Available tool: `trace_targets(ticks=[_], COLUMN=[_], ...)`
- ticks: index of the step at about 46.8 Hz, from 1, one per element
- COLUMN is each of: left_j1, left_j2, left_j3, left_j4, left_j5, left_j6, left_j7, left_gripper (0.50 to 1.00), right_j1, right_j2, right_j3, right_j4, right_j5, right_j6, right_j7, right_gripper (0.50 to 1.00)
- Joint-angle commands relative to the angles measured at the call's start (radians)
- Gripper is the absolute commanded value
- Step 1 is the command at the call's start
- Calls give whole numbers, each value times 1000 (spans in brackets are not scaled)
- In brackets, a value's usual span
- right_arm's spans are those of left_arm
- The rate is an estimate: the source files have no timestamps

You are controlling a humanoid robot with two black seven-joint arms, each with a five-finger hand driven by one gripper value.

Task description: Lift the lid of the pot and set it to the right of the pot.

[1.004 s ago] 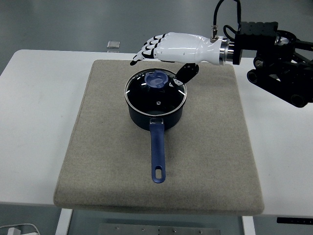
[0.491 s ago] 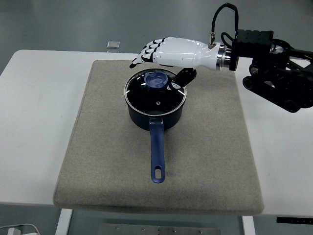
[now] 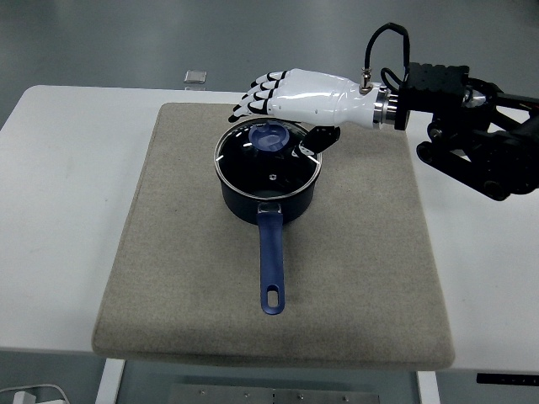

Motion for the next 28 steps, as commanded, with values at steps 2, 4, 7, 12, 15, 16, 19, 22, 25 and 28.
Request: trace_targets(ticks=[2,4,7,12,15,16,19,22,25,28], left_j1=[0,0,0,0,0,0,0,0,0,0], left_j2=[0,0,0,0,0,0,0,0,0,0], left_j3=[0,-1,0,0,0,0,0,-1,0,0], left_j4=[0,0,0,0,0,0,0,0,0,0], left_j5=[0,0,0,0,0,0,0,0,0,0], left_j6=[0,0,0,0,0,0,0,0,0,0], left_j7=[0,0,0,0,0,0,0,0,0,0], left_gripper=[1000,1000,1000,1000,1000,1000,1000,1000,1000,1000], right_j1=[0,2,2,2,2,3,6,11,14,14], right_j2=[6,10,13,17,18,20,18,18,18,18], right_j3=[-32,-40,-46,-46,-46,-46,-47,-53,-66,-70], right_j4=[-15,-18,-26,-56,-73,-75,-78,-80,-81,-81], right_j5=[-3,-5,-6,-34,-52,-54,-55,-58,-63,-63], right_j6=[-37,-42,-49,-74,-86,-89,-95,-95,-97,-100], right_j7=[0,0,0,0,0,0,0,0,0,0], right_gripper=[909,909,909,909,909,909,909,909,907,907])
